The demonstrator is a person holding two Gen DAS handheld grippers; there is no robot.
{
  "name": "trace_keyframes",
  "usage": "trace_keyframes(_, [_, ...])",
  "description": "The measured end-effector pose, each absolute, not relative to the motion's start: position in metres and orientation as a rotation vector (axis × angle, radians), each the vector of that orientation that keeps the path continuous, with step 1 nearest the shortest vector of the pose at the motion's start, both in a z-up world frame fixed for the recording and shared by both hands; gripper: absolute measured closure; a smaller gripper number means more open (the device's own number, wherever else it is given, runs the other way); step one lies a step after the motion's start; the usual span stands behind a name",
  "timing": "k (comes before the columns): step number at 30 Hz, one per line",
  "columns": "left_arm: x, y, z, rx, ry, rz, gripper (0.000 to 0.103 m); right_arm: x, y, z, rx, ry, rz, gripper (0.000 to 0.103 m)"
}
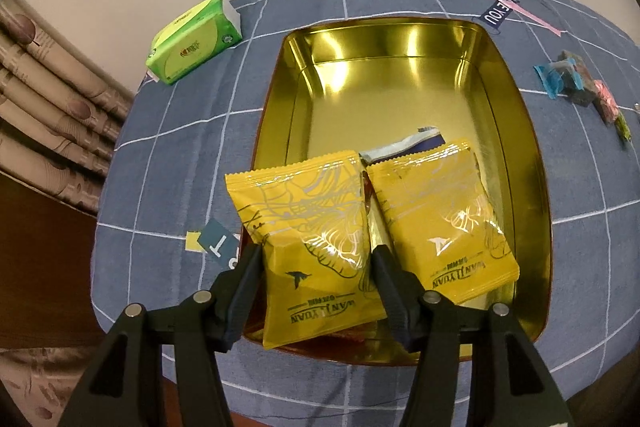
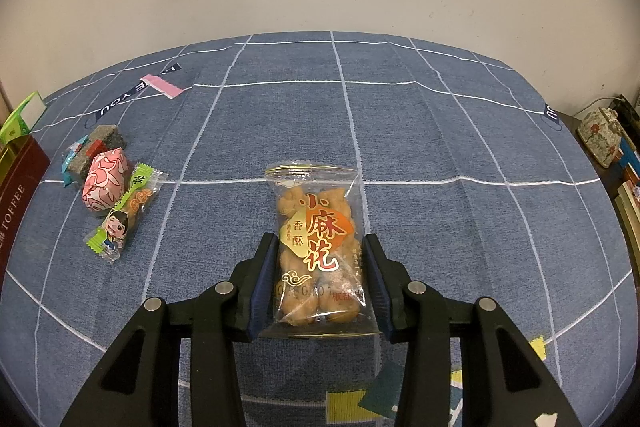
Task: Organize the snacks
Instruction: 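Carry the yellow pack into the tin and open the left tool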
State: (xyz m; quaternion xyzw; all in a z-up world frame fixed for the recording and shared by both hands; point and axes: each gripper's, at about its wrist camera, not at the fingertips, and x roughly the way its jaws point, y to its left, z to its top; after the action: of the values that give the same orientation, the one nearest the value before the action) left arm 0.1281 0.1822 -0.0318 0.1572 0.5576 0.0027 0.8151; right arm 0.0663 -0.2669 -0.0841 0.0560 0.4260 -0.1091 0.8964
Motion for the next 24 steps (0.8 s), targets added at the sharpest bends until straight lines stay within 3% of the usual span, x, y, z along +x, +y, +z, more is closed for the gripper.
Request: trace_keyframes(24, [0.106, 0.178, -0.008, 0.198, 1.083, -0.001, 0.039, 0.066, -0.259, -0.079, 0.123, 0.922, -0.298, 0.069])
